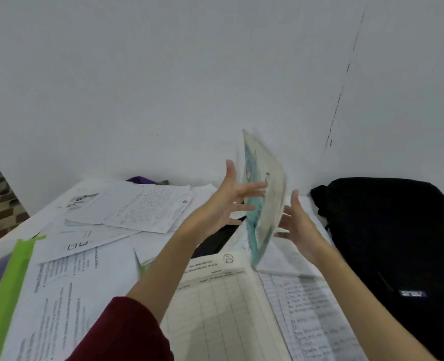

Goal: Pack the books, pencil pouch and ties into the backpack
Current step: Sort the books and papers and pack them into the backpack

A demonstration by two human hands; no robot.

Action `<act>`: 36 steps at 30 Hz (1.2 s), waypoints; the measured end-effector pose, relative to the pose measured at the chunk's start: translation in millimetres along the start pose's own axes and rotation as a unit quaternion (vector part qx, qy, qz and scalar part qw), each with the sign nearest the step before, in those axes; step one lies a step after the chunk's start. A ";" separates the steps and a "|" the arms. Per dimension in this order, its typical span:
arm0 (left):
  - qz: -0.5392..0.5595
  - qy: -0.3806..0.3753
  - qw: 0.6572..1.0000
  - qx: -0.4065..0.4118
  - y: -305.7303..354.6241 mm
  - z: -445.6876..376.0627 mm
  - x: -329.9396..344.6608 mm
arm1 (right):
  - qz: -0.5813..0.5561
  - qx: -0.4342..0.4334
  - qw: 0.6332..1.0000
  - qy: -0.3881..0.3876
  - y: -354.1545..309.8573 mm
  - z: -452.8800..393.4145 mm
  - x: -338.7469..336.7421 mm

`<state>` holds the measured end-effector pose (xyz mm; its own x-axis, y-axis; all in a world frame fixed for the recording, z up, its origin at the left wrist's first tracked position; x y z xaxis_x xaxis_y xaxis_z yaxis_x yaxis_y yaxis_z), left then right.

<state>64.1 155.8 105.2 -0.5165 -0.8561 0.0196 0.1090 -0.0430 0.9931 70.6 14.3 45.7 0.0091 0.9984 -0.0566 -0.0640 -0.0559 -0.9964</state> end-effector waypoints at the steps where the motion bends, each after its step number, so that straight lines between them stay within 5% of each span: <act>1: -0.054 -0.018 0.998 -0.014 -6.4 -7.5 14.8 | -0.038 -0.003 0.999 0.018 -4.9 2.0 -13.4; 5: -0.255 0.025 0.966 -0.022 -50.9 -45.0 20.1 | -0.092 -0.004 0.993 0.076 -14.4 11.0 -67.9; 8: -0.068 0.102 0.987 -0.100 -95.4 -64.5 0.3 | -0.076 0.034 0.993 0.086 -4.8 17.2 -96.0; 11: 0.091 0.184 0.972 -0.117 -108.9 -75.1 -10.4 | -0.034 0.084 0.980 0.176 11.2 20.7 -128.0; 14: 0.117 0.154 0.972 -0.135 -107.7 -82.9 4.2 | 0.110 0.152 0.952 0.241 36.0 23.0 -148.4; 16: 0.104 0.100 0.977 -0.159 -106.5 -83.7 28.4 | 0.198 0.166 0.939 0.226 52.0 18.5 -152.0; 20: 0.032 0.111 0.984 -0.133 -89.5 -81.4 36.7 | 0.255 0.173 0.927 0.212 63.2 13.3 -157.0; 24: 0.024 0.115 0.991 -0.070 -53.0 -69.5 4.0 | 0.212 0.133 0.948 0.197 45.4 6.7 -142.5; 31: 0.016 0.089 0.994 0.059 9.9 -32.4 -41.7 | -0.052 -0.014 0.986 0.157 -31.4 -31.1 -75.0; 36: 0.044 0.125 0.988 0.080 22.0 -23.5 -67.2 | -0.034 -0.083 0.989 0.118 -49.4 -44.4 -36.1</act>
<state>121.2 200.3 123.0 -0.2822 -0.9544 0.0976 -0.0027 0.1026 0.9947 117.7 -19.5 94.2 0.2417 0.9702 0.0183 0.1101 -0.0087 -0.9939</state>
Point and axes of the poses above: each hand's wrist, its own z-axis away from the middle knuckle, its own x-axis out of the palm, y = z × x, the point moved 9 cm from there along -z, towards the middle knuckle, and after that the axes turned 3 degrees about z, right-handed, at the moved point
